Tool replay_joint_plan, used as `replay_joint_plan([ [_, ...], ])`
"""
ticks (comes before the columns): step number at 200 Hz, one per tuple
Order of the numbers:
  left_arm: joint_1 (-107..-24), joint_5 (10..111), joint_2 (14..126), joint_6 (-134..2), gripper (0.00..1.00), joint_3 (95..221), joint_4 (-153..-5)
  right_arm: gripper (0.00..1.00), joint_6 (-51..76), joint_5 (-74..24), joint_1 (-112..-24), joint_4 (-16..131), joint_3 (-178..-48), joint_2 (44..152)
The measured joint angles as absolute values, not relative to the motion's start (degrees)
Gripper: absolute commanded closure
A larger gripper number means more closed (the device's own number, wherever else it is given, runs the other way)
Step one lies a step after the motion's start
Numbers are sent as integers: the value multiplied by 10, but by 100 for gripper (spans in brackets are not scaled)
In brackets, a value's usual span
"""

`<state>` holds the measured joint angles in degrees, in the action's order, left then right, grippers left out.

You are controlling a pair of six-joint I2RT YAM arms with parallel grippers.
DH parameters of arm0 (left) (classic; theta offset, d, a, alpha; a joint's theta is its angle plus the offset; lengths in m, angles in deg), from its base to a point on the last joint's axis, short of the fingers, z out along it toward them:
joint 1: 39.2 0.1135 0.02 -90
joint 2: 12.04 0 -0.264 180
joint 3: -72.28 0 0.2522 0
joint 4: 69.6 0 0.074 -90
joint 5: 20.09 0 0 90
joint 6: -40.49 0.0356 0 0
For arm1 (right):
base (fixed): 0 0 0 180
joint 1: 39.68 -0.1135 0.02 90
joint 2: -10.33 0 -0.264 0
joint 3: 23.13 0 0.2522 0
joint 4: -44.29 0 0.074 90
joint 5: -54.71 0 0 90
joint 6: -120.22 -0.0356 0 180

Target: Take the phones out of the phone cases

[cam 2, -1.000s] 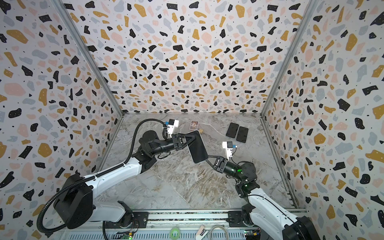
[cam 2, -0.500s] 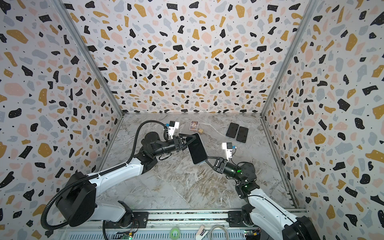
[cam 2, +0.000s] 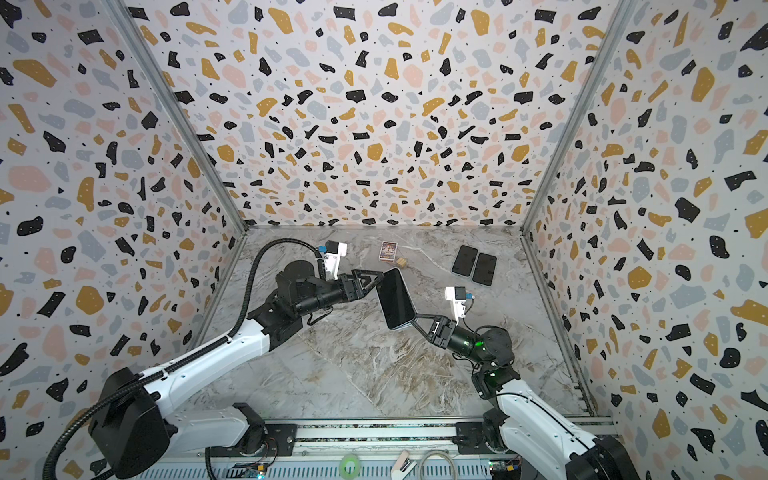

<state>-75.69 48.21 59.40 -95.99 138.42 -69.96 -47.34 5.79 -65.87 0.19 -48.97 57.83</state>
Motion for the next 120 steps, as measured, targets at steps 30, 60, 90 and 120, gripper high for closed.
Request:
replay_joint_plan([
  [30,-757,554,547,-880,0,1420,-785,100,-473,58,-659,6,-490,574],
  [60,-757,601,514,-821,0,1456,-832,100,-473,56,-659,6,-490,574],
  [90,-781,644,486,-753,0,1485,-873,100,-473,56,-659,6,-490,574],
  [120,-855,706,466,-666,0,1527,-909,100,-473,56,-658,8,-490,572],
])
